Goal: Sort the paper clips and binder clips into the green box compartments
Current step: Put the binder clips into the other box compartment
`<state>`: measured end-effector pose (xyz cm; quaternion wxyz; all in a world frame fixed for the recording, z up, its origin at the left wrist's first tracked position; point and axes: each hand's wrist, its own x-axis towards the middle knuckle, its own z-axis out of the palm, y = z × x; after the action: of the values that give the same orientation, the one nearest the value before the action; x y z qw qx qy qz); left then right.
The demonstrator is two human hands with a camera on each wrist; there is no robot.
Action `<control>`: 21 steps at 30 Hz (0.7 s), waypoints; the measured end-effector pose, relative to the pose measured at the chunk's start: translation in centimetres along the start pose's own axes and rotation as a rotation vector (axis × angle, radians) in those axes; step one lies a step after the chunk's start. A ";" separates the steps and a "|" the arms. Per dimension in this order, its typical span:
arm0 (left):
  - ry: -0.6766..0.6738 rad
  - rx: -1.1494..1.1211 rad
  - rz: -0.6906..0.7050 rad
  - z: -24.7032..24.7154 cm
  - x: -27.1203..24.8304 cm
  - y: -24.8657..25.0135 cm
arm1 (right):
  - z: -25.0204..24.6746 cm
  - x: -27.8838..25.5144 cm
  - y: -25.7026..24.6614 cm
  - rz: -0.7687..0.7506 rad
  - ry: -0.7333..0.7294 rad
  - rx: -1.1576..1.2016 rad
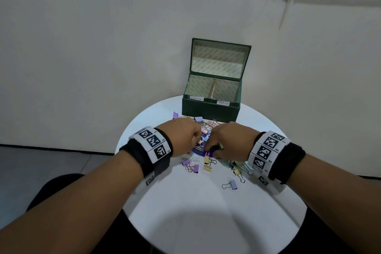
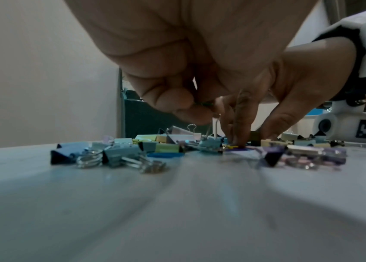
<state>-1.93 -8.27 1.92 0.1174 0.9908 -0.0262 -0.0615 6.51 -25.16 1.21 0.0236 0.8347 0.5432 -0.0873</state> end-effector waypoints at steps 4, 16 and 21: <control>0.009 -0.011 -0.013 0.4 0.2 0.1 | 0.1 0.0 -0.2 0.015 -0.005 0.012; -0.052 0.131 -0.002 1.0 0.2 -0.2 | 0.5 1.0 -1.6 0.133 -0.075 0.145; -0.057 0.138 -0.008 1.0 0.2 -0.2 | 0.2 0.7 -1.8 0.101 -0.078 0.134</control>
<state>-1.87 -8.33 0.87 0.0475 0.9945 -0.0298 -0.0880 5.07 -23.84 0.96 -0.0070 0.8567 0.4919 -0.1547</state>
